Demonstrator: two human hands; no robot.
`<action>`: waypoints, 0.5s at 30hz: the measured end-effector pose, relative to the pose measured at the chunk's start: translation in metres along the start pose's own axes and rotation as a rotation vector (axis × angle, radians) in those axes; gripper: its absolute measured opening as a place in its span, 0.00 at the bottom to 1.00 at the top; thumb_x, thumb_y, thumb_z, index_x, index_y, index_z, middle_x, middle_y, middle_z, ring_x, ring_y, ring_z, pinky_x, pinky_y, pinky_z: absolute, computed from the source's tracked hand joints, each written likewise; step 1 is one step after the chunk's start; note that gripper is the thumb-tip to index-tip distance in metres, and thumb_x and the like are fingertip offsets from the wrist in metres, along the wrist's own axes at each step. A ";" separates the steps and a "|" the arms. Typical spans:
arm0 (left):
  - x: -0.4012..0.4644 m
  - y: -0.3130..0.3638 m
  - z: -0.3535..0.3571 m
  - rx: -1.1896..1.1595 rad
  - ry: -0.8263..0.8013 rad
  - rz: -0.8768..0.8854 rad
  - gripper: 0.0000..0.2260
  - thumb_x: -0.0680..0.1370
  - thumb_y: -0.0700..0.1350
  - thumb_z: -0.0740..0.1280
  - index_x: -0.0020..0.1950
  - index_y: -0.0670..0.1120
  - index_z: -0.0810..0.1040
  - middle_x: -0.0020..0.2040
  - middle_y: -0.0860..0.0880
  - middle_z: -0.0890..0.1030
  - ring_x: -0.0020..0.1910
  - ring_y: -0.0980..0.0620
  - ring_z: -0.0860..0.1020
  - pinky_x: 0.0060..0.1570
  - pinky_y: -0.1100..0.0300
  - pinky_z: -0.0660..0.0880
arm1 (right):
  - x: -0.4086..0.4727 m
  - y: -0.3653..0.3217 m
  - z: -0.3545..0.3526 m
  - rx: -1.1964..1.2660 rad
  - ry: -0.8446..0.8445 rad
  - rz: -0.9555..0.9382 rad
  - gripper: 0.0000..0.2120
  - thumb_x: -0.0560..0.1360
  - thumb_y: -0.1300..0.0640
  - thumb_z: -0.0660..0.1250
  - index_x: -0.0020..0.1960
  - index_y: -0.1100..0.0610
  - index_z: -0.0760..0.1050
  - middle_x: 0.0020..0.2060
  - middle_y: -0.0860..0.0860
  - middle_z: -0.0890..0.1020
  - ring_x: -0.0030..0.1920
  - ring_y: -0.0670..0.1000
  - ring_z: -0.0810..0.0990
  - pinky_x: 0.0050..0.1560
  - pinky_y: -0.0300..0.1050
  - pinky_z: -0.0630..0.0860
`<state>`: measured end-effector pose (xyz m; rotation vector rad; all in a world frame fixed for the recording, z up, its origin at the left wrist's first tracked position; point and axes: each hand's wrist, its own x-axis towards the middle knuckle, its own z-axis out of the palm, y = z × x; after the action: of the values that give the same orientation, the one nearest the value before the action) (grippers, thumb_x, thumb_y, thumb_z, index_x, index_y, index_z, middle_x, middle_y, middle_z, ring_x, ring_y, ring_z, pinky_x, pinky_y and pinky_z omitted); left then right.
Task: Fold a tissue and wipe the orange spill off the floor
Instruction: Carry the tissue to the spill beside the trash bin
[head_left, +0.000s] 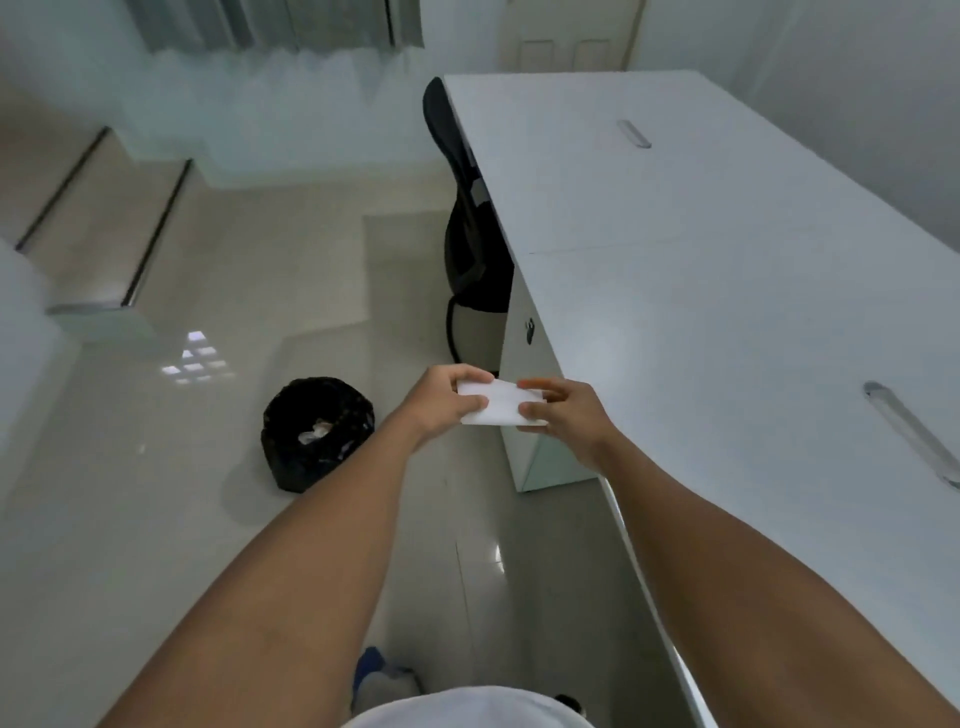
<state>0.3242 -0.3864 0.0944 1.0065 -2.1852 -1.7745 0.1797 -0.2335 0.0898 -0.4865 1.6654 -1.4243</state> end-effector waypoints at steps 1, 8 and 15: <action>-0.001 -0.005 -0.017 -0.007 0.020 -0.012 0.13 0.77 0.39 0.72 0.60 0.50 0.83 0.59 0.47 0.82 0.59 0.48 0.80 0.54 0.60 0.77 | 0.009 -0.003 0.017 -0.002 -0.019 0.007 0.18 0.73 0.72 0.71 0.62 0.64 0.79 0.54 0.61 0.80 0.52 0.58 0.83 0.53 0.52 0.84; -0.001 -0.040 -0.133 -0.189 0.086 -0.164 0.12 0.79 0.38 0.70 0.62 0.46 0.81 0.61 0.47 0.77 0.57 0.45 0.79 0.43 0.51 0.85 | 0.077 -0.006 0.139 0.013 -0.079 0.051 0.17 0.72 0.73 0.71 0.60 0.65 0.79 0.57 0.65 0.79 0.51 0.58 0.82 0.44 0.45 0.84; 0.012 -0.079 -0.204 -0.168 0.140 -0.199 0.16 0.78 0.32 0.70 0.65 0.44 0.80 0.63 0.43 0.77 0.53 0.50 0.78 0.34 0.69 0.79 | 0.118 0.002 0.221 -0.015 -0.121 0.113 0.16 0.71 0.76 0.71 0.56 0.63 0.80 0.50 0.60 0.80 0.45 0.56 0.82 0.41 0.43 0.84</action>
<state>0.4502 -0.5642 0.0778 1.3015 -1.8762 -1.8687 0.2933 -0.4539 0.0528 -0.4703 1.5832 -1.2766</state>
